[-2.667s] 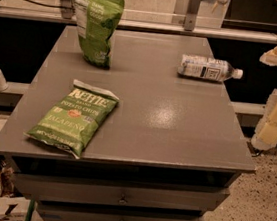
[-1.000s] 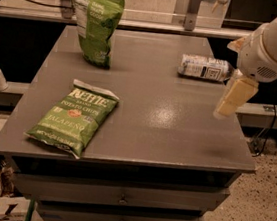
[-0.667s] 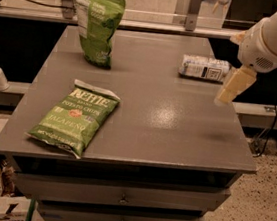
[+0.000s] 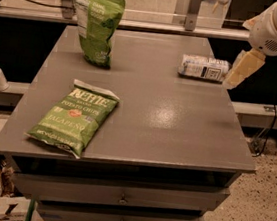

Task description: Move blue plastic bottle near green jalapeno chip bag

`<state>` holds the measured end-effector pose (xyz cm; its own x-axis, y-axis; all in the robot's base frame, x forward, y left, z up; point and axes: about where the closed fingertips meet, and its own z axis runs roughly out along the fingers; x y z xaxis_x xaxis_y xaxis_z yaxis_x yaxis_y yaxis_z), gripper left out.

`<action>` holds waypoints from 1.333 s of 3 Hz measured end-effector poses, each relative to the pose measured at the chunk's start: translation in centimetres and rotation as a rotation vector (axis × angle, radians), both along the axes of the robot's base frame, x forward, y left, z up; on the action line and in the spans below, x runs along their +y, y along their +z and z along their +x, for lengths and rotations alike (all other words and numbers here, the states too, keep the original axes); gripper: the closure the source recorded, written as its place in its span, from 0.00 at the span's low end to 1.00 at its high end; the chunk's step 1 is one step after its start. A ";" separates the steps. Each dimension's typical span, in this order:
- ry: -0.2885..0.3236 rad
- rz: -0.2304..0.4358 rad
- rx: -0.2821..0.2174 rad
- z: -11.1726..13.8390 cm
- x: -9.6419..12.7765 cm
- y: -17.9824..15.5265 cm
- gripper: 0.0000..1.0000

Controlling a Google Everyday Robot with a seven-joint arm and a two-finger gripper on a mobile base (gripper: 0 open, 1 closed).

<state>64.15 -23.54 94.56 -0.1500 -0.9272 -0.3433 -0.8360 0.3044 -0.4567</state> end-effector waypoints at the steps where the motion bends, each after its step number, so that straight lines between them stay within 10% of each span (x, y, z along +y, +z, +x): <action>1: 0.002 -0.001 0.005 -0.1 0.1 -0.3 0.00; 4: -0.074 0.180 0.007 4.8 0.2 -5.6 0.00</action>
Offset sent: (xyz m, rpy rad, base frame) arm 0.0129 0.0093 -0.0355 0.0706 0.0128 -0.0319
